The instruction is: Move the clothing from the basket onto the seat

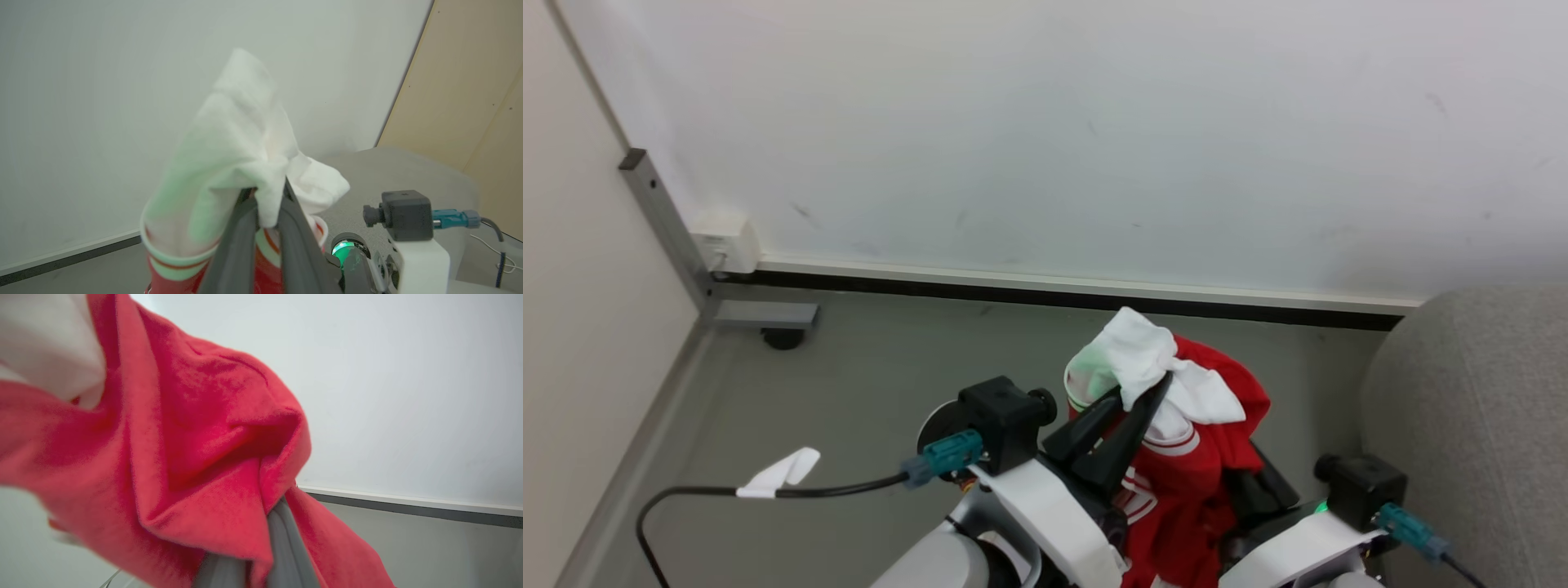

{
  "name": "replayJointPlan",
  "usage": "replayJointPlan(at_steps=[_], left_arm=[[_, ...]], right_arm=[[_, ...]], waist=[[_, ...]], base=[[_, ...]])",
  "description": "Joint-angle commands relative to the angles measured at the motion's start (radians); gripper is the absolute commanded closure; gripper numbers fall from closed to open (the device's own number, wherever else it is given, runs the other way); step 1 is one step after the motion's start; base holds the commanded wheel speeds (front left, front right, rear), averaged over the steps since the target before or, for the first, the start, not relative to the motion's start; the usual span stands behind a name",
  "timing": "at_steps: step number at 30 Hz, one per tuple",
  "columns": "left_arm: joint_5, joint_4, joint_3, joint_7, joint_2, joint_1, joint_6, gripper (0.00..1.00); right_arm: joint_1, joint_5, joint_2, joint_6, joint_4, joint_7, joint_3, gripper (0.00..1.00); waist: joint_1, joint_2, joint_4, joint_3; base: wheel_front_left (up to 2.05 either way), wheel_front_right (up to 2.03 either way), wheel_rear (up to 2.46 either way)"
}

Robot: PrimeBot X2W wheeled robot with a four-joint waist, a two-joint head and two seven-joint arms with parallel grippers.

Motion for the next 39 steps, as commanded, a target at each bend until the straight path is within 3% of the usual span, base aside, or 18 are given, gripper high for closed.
replayJointPlan(at_steps=[1, 8, 23, 32, 39], left_arm=[[-0.006, 0.002, 0.001, 0.004, 0.008, 0.011, 0.002, 0.0], [-0.009, 0.011, 0.017, -0.013, 0.035, 0.038, 0.017, 0.0], [0.031, 0.071, -0.006, -0.057, 0.068, 0.035, -0.003, 0.0], [0.084, 0.096, -0.031, -0.077, 0.1, 0.022, 0.004, 0.0], [0.11, 0.122, -0.045, -0.1, 0.096, 0.032, 0.02, 0.0]], right_arm=[[0.006, -0.001, -0.003, 0.0, -0.008, 0.0, -0.011, 1.0], [0.015, -0.021, -0.003, 0.0, -0.092, 0.0, -0.128, 1.0], [0.047, -0.018, -0.024, 0.0, -0.318, 0.0, -0.331, 1.0], [0.091, -0.03, -0.022, 0.0, -0.403, 0.005, -0.384, 1.0], [0.131, -0.033, -0.021, 0.0, -0.434, 0.024, -0.391, 1.0]], waist=[[0.0, 0.0, -0.017, 0.005], [0.0, 0.0, -0.112, 0.024], [0.0, 0.0, -0.375, 0.085], [0.0, 0.0, -0.514, 0.095], [0.0, 0.0, -0.581, 0.086]], base=[[0.0, 0.0, 0.0], [0.0, 0.0, 0.0], [0.0, 0.0, 0.0], [0.0, 0.0, 0.0], [0.0, 0.0, 0.0]])
